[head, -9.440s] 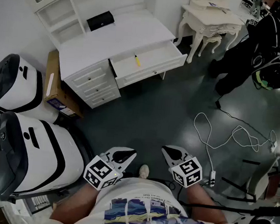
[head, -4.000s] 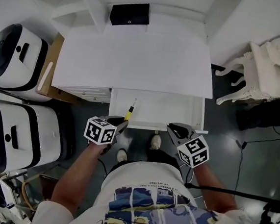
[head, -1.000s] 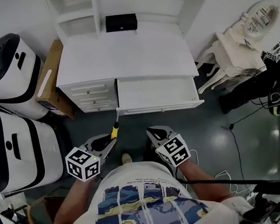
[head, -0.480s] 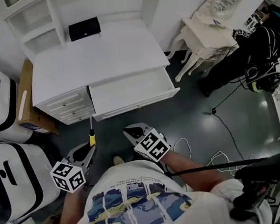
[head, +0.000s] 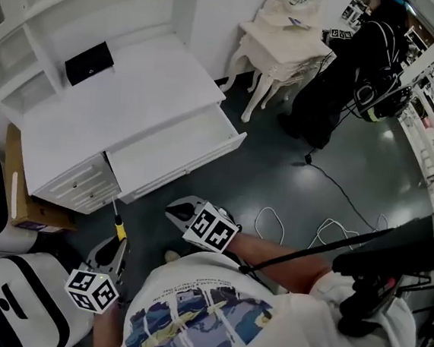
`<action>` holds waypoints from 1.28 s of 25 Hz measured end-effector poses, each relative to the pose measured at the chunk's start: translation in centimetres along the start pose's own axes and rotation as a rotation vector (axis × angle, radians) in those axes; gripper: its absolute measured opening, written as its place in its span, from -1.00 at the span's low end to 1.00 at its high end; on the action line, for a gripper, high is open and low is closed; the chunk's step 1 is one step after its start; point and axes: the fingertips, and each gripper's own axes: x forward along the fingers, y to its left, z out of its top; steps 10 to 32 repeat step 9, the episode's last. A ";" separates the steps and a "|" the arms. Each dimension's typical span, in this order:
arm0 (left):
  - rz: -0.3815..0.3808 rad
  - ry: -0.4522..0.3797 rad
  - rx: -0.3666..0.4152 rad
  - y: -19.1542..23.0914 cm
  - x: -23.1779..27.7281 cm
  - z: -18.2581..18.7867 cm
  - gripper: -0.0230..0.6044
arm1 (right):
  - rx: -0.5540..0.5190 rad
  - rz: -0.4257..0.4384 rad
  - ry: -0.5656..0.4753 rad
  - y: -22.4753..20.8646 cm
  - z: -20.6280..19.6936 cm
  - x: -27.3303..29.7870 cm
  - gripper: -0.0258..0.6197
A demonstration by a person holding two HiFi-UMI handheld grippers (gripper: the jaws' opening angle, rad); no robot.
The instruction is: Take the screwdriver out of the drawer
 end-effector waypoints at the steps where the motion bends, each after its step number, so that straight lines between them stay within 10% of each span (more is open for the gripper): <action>1: -0.003 0.003 -0.005 -0.1 0.3 0.5 -0.68 | 0.003 0.000 0.005 -0.4 0.3 -0.3 -0.84; 32: 0.019 0.035 0.004 -4.7 5.1 3.6 -0.68 | 0.024 0.030 -0.013 -5.6 -0.4 -4.8 -0.84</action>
